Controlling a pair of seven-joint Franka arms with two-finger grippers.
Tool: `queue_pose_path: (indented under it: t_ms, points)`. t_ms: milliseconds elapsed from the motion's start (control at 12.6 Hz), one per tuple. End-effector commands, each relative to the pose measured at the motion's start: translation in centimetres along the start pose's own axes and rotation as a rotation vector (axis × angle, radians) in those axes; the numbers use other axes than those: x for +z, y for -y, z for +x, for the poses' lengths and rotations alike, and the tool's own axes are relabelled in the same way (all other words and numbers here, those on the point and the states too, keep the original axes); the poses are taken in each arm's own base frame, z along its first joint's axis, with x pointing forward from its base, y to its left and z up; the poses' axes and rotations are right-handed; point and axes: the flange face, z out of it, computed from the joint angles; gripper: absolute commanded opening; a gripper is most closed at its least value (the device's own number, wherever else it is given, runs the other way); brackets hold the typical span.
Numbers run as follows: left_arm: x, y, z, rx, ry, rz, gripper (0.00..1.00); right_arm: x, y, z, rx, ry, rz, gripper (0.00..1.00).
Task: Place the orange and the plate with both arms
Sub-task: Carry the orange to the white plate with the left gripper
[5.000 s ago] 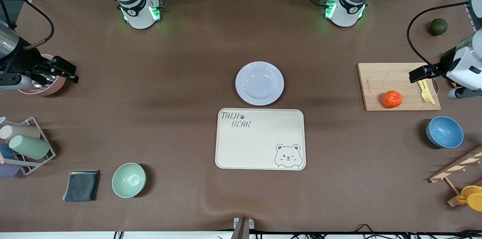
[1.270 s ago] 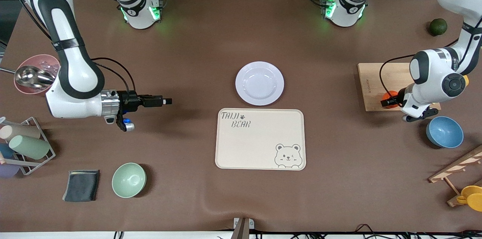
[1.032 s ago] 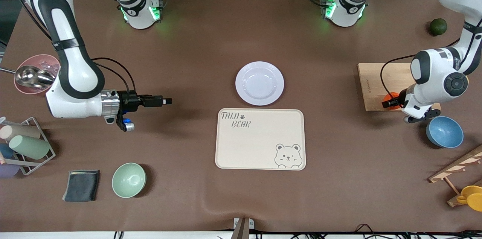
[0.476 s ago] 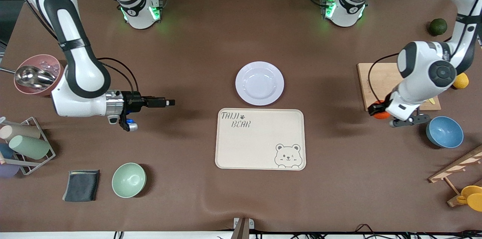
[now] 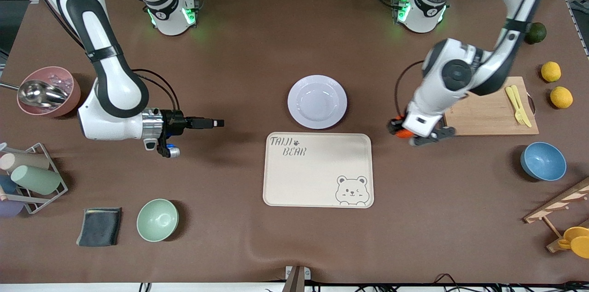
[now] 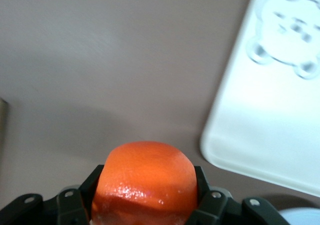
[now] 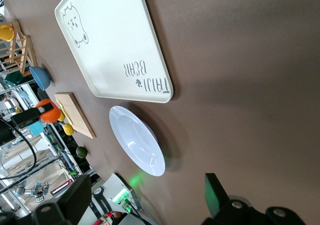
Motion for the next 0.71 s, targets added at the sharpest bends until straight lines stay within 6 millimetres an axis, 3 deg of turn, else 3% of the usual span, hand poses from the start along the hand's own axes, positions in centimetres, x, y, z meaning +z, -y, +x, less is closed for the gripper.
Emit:
queue_pose_path:
  t_ms: [0,159,317,476,635]
  points:
    - [-0.2,-7.4,-3.3,-0.062,0.031,0.023,0.04,0.7,-0.7,-0.7,-0.031,-0.002,0.018,1.0]
    - [0.2,-12.1,-6.4,-0.105,0.056,0.017,0.04,1.1,-1.4,-0.8,-0.035,-0.009,0.008,1.0]
    - [2.1,-16.1,-9.6,-0.131,0.09,0.015,0.04,2.8,-2.3,-1.4,-0.038,-0.026,0.086,1.0]
    - [4.3,-17.7,-12.3,-0.129,0.122,0.038,0.04,4.5,-2.9,-1.9,-0.054,-0.065,0.112,1.0]
    - [6.6,-18.2,-13.6,-0.114,0.155,0.063,0.04,5.3,-2.9,-2.1,-0.056,-0.083,0.088,1.0]
